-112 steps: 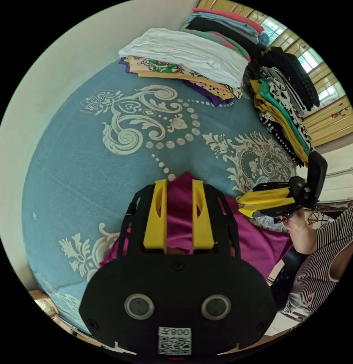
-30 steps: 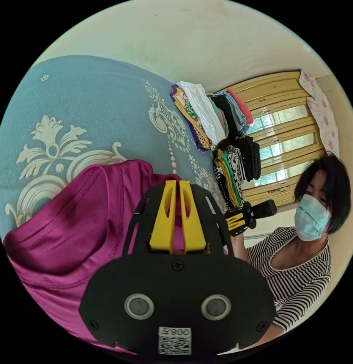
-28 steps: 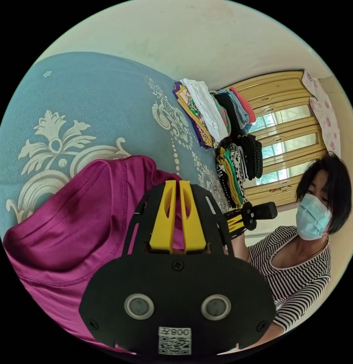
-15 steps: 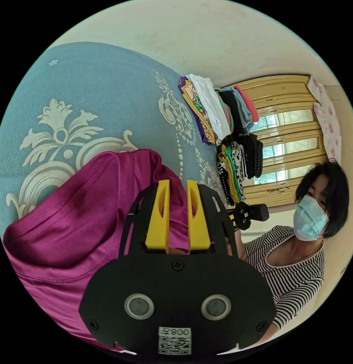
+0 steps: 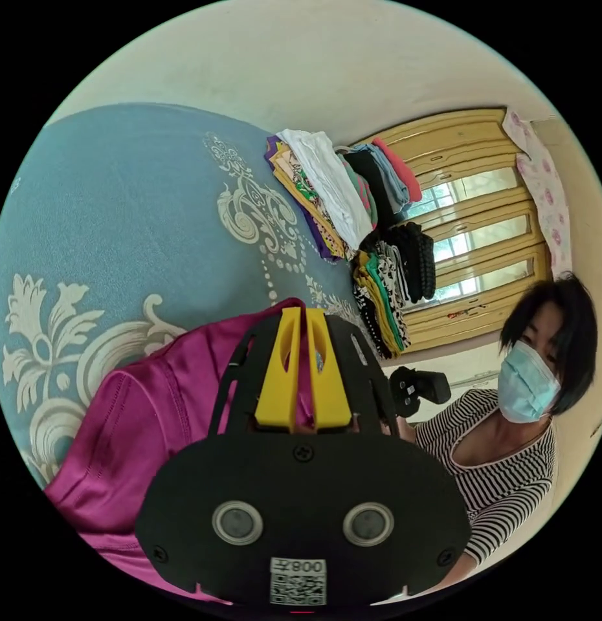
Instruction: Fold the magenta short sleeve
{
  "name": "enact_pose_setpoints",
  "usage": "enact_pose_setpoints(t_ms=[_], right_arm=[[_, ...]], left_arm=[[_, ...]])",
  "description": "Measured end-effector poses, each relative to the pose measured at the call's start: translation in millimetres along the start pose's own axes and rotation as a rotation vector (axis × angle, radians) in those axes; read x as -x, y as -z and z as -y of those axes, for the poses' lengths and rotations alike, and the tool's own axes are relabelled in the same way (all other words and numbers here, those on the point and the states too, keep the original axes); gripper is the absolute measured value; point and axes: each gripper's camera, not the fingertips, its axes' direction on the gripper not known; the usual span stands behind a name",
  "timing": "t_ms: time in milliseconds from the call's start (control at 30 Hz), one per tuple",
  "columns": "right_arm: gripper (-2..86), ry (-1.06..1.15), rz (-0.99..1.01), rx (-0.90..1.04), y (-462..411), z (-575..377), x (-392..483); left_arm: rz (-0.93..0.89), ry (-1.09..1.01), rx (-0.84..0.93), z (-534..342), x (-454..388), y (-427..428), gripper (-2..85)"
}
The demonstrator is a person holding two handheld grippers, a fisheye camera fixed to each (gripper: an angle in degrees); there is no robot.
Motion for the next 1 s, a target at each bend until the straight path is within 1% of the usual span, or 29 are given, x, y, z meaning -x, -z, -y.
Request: enact_pose_setpoints(t_ms=[100,233,400,467,533,633,700,800,833,867,933,1000], right_arm=[[0.1,-0.013,0.01,0.0,1,-3,-7],[0.1,-0.016,0.011,0.001,3,-7,-12],[0.1,-0.028,0.032,0.0,9,-15,-26],[0.1,-0.034,0.038,-0.001,11,-17,-30],[0.1,-0.038,0.038,0.0,14,-20,-33],[0.1,-0.051,0.041,-0.016,22,-25,-41],[0.1,-0.065,0.064,-0.045,31,-32,-49],[0.1,-0.067,0.102,-0.085,43,-38,-57],[0.1,-0.065,0.108,-0.086,44,-39,-58],[0.1,-0.07,0.102,-0.077,45,-41,-61],[0.1,-0.093,0.07,-0.05,44,-44,-66],[0.2,-0.132,0.071,-0.081,53,-50,-75]], left_arm=[[0.047,0.067,0.046,3,6,-12,2.7],[0.019,0.087,0.032,5,-3,-14,4.2],[0.181,0.074,0.032,1,-36,1,7.1],[0.225,0.065,-0.003,-6,-50,10,7.0],[0.217,0.018,-0.043,-19,-70,13,6.0],[0.22,-0.087,0.001,-43,-109,-3,2.9],[0.299,-0.134,0.094,-58,-128,-26,1.3],[0.402,-0.128,0.152,-68,-131,-42,0.6],[0.388,-0.135,0.141,-69,-131,-41,0.5],[0.381,-0.098,0.101,-73,-131,-35,0.4],[0.421,-0.085,0.057,-81,-135,-26,0.3],[0.406,-0.096,0.036,-96,-144,-21,0.2]])
